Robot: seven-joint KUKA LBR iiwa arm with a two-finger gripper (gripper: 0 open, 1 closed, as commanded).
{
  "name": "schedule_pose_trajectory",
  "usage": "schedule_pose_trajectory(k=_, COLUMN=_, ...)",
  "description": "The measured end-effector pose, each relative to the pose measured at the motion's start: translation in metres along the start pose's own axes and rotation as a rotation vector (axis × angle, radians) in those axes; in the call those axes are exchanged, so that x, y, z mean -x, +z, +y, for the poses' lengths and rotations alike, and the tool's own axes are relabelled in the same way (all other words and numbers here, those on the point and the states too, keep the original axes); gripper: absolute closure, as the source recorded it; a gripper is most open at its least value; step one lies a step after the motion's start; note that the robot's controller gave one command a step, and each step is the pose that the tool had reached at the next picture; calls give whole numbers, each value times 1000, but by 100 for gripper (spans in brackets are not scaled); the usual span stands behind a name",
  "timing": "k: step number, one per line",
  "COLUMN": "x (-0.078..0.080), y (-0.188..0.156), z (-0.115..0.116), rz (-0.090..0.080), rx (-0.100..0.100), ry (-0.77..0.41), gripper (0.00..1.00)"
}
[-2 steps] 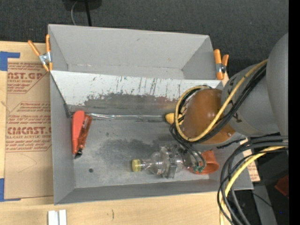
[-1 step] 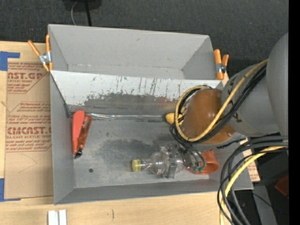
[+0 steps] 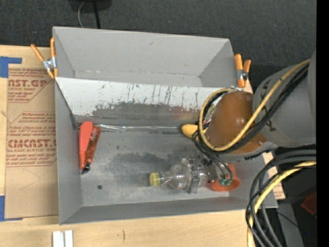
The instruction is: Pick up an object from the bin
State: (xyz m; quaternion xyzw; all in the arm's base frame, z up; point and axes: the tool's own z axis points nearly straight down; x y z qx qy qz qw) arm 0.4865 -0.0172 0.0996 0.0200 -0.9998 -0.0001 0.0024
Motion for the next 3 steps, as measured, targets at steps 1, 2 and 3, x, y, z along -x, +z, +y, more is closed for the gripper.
schedule_pose_trajectory(k=1, x=2, y=-62, z=9, rz=2, rx=1, ry=17, gripper=100)
schedule_pose_trajectory(k=2, x=3, y=-94, z=2, rz=-8, rx=0, ry=13, gripper=100)
schedule_pose_trajectory(k=3, x=5, y=-120, z=11, rz=10, rx=1, ry=3, gripper=100)
